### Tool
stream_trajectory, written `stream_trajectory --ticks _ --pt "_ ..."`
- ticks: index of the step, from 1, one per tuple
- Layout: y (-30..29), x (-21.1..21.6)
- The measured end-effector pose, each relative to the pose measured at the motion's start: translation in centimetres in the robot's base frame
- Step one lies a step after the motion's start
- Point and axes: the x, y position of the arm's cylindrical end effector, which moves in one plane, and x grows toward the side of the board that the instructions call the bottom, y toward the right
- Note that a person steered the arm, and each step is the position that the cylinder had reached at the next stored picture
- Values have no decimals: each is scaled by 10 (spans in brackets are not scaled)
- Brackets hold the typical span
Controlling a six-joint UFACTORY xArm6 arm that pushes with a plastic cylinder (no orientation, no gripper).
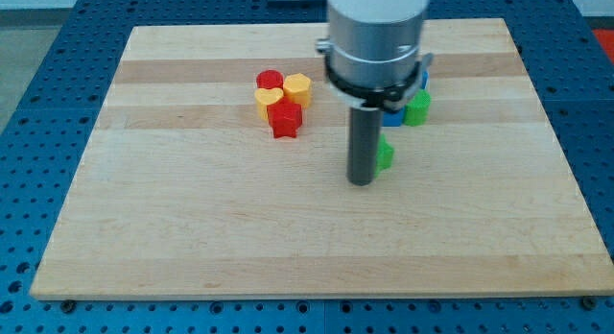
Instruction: Move green star closer to the blue triangle and green circle
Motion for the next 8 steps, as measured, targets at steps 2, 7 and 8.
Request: stream_trajectory --ticks 2,7,8 --pt "36 -43" --pt "53 -67" --pt "50 -67"
